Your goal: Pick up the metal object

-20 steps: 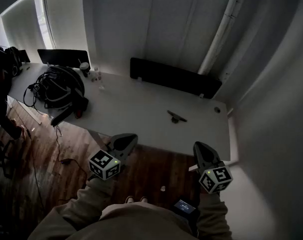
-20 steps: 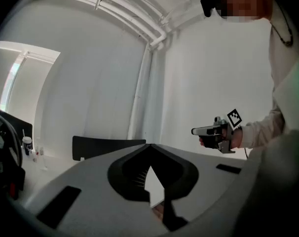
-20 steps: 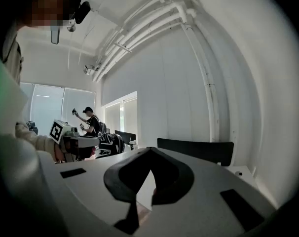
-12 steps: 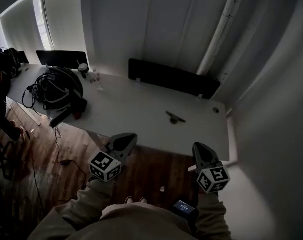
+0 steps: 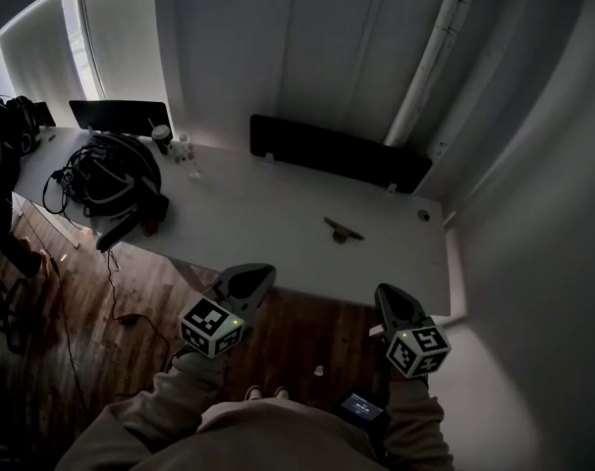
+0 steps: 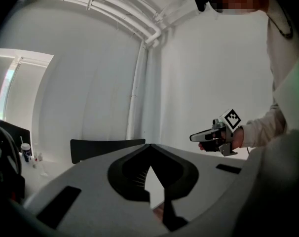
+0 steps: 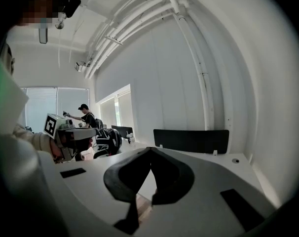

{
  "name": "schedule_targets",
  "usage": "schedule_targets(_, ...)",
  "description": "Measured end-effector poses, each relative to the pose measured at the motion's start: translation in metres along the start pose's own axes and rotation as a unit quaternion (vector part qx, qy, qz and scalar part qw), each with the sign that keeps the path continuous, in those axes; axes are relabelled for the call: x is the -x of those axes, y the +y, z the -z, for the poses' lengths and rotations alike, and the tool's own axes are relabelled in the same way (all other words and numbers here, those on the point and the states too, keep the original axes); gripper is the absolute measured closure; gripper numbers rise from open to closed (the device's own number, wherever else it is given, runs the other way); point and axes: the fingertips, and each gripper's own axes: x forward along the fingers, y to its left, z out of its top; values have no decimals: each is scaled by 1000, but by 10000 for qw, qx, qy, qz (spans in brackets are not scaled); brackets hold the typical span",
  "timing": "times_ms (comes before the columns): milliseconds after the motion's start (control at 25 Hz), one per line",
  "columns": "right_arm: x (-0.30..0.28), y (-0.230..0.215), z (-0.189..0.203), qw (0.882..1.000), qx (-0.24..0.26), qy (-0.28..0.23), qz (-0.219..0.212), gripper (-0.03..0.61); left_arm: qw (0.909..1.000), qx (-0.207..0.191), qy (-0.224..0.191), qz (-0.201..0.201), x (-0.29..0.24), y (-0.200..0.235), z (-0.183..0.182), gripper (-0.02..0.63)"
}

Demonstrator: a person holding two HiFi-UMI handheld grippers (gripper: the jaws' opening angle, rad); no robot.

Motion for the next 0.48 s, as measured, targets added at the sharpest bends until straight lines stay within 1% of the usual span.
schedule_targets(160,-2,-3,3,10000,13,38,-29,566,9999,58,141,4,-10,-2,7,617)
schedule_targets(480,-2,-24,5,9999,24,64,-124,566,9999,144,74,19,-32,-7,6,617)
